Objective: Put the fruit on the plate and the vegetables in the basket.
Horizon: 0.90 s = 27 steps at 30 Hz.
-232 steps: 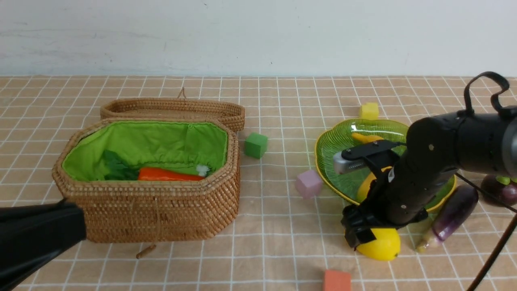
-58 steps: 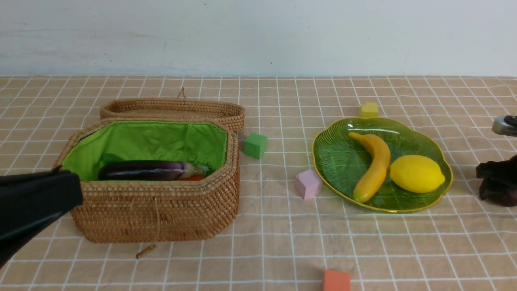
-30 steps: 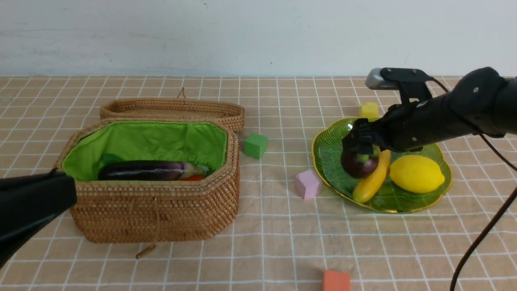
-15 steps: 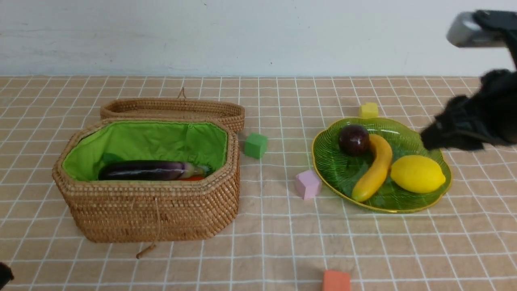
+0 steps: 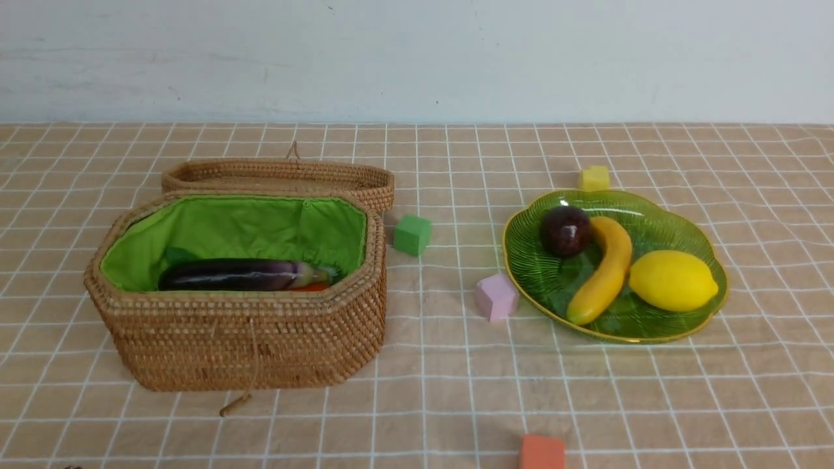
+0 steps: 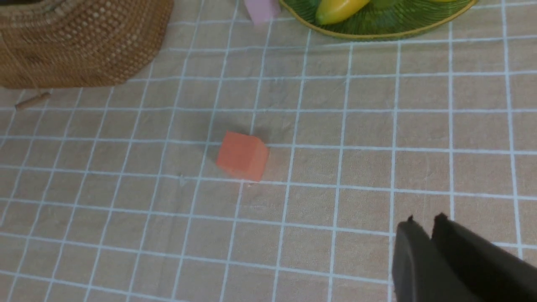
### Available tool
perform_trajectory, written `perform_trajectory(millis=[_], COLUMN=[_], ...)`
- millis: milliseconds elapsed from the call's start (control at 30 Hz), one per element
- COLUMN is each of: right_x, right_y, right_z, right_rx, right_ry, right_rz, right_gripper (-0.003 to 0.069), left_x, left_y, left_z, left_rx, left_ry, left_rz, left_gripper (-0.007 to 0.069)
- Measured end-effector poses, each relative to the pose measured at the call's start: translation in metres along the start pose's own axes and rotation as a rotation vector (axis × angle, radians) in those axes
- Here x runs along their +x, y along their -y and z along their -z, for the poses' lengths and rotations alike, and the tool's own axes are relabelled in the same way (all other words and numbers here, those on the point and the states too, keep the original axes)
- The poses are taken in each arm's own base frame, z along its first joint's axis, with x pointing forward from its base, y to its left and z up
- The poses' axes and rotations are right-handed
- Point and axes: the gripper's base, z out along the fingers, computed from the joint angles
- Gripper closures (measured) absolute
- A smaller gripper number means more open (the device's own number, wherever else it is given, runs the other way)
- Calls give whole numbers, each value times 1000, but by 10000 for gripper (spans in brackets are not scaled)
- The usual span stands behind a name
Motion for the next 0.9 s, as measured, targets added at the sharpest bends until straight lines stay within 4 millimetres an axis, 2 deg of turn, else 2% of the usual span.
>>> perform_trajectory(millis=[167,433,500,600,667,733,767,800,833,900], right_x=[19,31,30,31,41,62,74,73,91,108], right_y=[5,10,13,26,34,46,51,50,57,64], right_z=[-5,-10,-12,-22,-28,-40,-47,-47,-58,-69], right_rx=[0,32,56,133,175,223,240,239,255,266], right_ry=[9,-68,-44,170,307,407,428,433,443,432], right_rz=[-31,-21,-6,42,48,42,42,41,38,24], right_gripper=[570,560,565,631,664,667,667,667,667,667], left_x=[1,3,3,3,3,3,3,3,3,3], left_y=[-1,-2,-2,-2,-2,-2,-2,-2,-2,-2], left_z=[0,0,0,0,0,0,0,0,0,0], left_rx=[-8,-17,-18,-18,-18,-18,-19,-19,-19,-19], left_ry=[-14,-31,-32,-32,-32,-32,-33,-33,-33,-35], left_rz=[0,0,0,0,0,0,0,0,0,0], left_gripper=[637,637,637,637,637,637,637,637,637,637])
